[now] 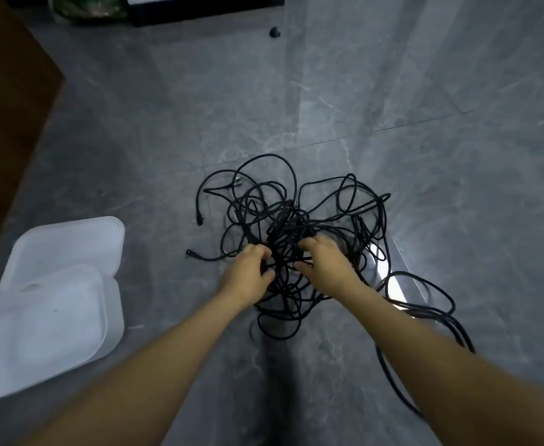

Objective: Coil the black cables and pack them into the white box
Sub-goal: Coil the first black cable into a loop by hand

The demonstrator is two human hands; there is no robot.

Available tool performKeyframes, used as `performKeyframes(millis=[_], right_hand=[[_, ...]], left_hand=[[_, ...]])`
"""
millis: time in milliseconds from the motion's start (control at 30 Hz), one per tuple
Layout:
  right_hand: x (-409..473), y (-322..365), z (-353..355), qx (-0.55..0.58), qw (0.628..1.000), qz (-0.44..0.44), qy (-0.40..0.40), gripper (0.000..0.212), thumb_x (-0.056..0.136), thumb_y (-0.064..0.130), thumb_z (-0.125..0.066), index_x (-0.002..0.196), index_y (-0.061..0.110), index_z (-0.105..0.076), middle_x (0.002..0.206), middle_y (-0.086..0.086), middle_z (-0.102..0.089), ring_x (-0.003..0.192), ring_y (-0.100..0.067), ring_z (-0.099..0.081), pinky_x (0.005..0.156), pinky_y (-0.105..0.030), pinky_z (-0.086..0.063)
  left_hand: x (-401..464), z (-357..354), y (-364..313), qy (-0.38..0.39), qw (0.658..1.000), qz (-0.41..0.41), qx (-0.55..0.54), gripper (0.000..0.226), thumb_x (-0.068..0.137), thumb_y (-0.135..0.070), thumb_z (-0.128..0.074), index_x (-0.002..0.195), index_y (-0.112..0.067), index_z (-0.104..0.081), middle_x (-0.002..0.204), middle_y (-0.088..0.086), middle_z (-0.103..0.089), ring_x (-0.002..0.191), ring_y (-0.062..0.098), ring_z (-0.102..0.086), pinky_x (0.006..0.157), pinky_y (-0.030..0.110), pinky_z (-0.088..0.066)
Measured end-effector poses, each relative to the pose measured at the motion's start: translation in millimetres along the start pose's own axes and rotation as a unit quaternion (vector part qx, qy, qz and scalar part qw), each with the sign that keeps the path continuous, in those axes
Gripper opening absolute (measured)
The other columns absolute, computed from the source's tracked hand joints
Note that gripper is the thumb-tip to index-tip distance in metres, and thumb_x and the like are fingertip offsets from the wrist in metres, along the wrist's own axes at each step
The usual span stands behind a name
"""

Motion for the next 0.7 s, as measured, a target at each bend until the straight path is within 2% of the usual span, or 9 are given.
performKeyframes(millis=[100,333,467,700], right_hand=[[7,8,-2,-0.022,0.998,0.028,-0.048,0.035,0.093,0.022,-0.054,0.126,0.01,-0.05,0.123,-0.007,-0.049,0.119,-0.025,-0.04,0.098,-0.031,-0.037],[40,50,-37,-0.041,0.996,0.074,0.002,0.037,0.094,0.011,-0.048,0.131,0.008,-0.046,0.127,-0.009,-0.045,0.121,-0.027,-0.037,0.096,-0.032,-0.037],[60,61,-60,-0.065,0.995,0.071,0.017,0.031,0.092,0.006,-0.048,0.123,0.005,-0.05,0.123,-0.012,-0.047,0.119,-0.029,-0.039,0.09,-0.036,-0.041],[74,50,-79,-0.085,0.995,0.046,0.011,0.031,0.094,0.004,-0.044,0.124,0.007,-0.052,0.124,-0.011,-0.048,0.118,-0.029,-0.039,0.09,-0.036,-0.041]], left_hand=[[0,3,14,-0.018,1.0,0.023,-0.009,0.038,0.091,-0.024,-0.059,0.127,-0.017,-0.049,0.131,-0.001,-0.046,0.116,0.019,-0.051,0.094,0.041,-0.048],[7,14,64,-0.059,0.996,0.069,-0.006,0.037,0.092,-0.02,-0.057,0.128,-0.013,-0.05,0.132,0.005,-0.047,0.118,0.022,-0.049,0.097,0.038,-0.044],[18,16,94,-0.071,0.993,0.097,-0.001,0.036,0.092,-0.02,-0.057,0.127,-0.012,-0.05,0.131,0.006,-0.048,0.117,0.024,-0.05,0.098,0.04,-0.044],[33,2,119,-0.06,0.991,0.108,0.043,0.036,0.093,-0.022,-0.054,0.128,-0.015,-0.048,0.132,0.006,-0.046,0.119,0.027,-0.047,0.097,0.039,-0.043]])
Point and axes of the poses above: each hand's wrist, its own x-axis towards the middle knuckle, its own z-axis out of the back of the hand, y = z × x, the point moved 4 cm from there along x, towards the middle knuckle
